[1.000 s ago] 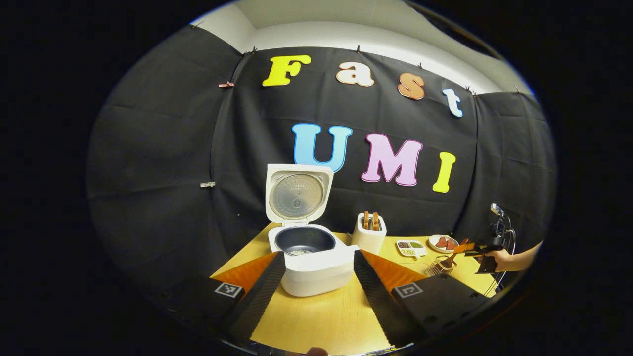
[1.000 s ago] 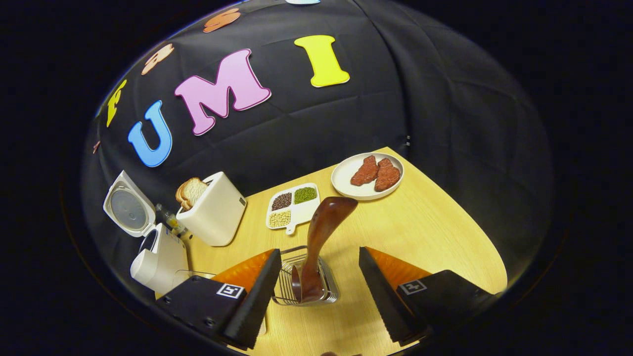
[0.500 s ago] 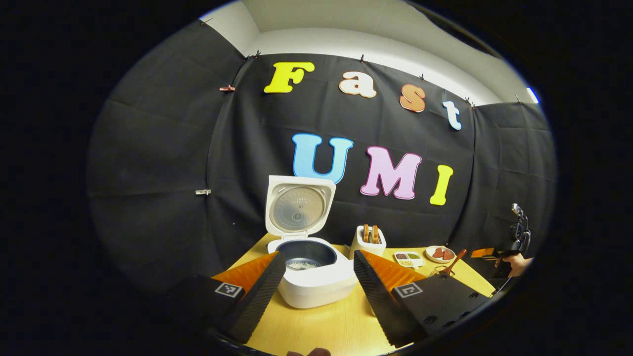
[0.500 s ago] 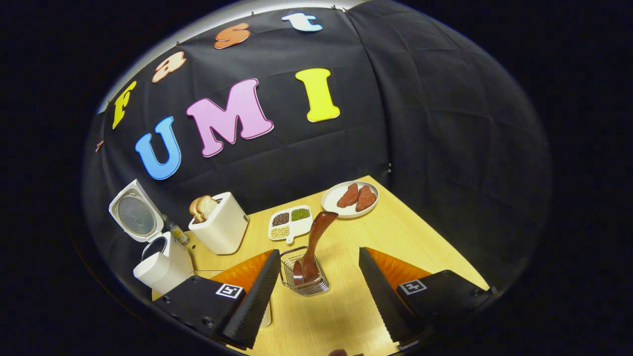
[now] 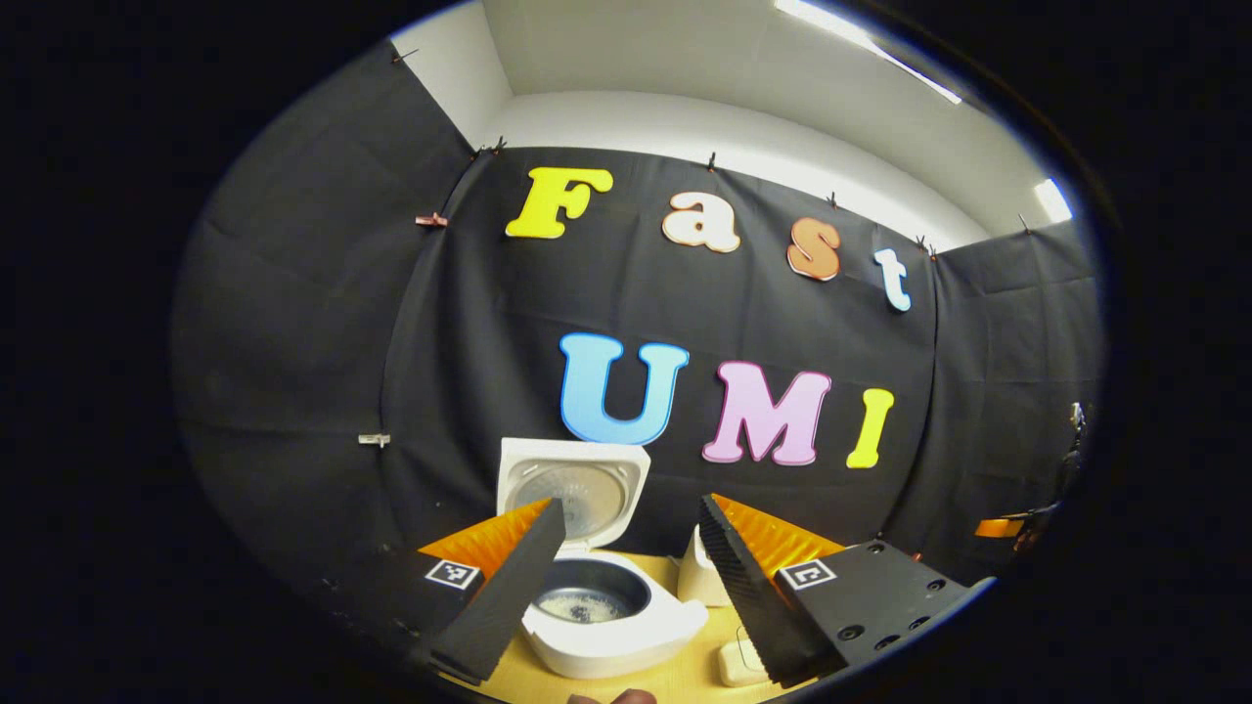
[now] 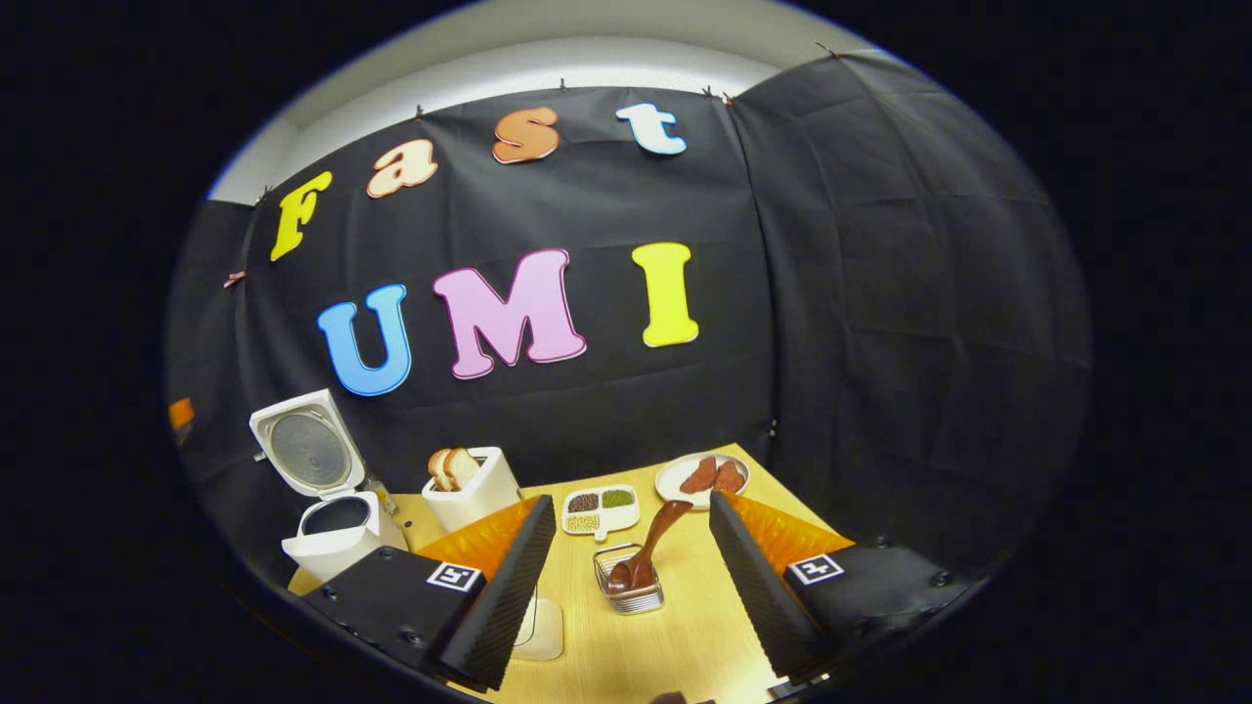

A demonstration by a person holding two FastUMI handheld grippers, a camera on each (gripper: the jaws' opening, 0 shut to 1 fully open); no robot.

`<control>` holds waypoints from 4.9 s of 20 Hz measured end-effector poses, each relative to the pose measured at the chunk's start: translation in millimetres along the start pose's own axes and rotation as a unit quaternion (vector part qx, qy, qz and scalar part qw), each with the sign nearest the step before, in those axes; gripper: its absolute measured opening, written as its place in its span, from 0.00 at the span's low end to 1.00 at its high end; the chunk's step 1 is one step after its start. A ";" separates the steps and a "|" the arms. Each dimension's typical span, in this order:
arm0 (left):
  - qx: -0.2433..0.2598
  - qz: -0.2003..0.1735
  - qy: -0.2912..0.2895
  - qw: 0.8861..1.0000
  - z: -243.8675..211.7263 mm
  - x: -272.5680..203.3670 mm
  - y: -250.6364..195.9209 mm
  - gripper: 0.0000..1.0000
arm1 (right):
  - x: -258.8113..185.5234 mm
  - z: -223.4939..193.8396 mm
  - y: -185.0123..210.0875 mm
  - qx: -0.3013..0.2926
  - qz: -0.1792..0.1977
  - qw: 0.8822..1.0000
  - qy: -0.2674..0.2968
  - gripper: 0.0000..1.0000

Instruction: Close the left gripper, press the button to open the rice cooker; take a wooden spoon from the chopstick holder with the right hand, scoop a spoonful of rice and pour it into the rice cooker, then put the wooden spoon back into the chopstick holder.

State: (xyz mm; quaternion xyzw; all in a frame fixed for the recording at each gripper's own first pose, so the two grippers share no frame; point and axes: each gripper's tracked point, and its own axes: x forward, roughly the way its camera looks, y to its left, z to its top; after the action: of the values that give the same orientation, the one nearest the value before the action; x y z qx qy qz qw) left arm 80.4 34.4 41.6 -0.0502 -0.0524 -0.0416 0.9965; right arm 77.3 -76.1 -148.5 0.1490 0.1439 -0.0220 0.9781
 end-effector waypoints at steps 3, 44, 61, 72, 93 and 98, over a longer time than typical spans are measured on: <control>0.009 0.001 -0.028 1.000 33.2 43.2 2.0 0.95 | -10.1 20.1 6.6 -0.022 0.007 1.000 -0.019 0.98; 0.068 0.136 0.152 0.977 -109.7 267.7 58.2 0.97 | -51.5 28.6 21.3 -0.004 0.007 1.000 -0.017 0.98; 0.036 0.201 0.279 0.938 -265.6 140.7 31.2 0.98 | -35.9 20.3 39.4 -0.013 0.072 0.997 0.008 0.98; 0.046 0.178 0.290 0.939 -295.7 128.4 34.1 0.99 | -54.5 9.0 35.4 -0.021 0.071 0.997 0.021 0.98; 0.071 0.167 0.286 0.941 -308.5 123.7 30.3 0.99 | -69.6 -3.1 50.3 -0.021 0.078 0.996 0.029 0.98; 0.075 0.146 0.275 0.947 -293.1 123.2 21.8 0.93 | -71.6 1.3 56.6 -0.020 0.082 0.996 0.025 0.98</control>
State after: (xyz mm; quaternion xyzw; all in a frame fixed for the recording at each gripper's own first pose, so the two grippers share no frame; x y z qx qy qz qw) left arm 233.9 15.9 -237.1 0.0309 0.2282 0.0958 0.9684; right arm 13.9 -22.5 -110.5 0.1409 0.1556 0.0647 0.9756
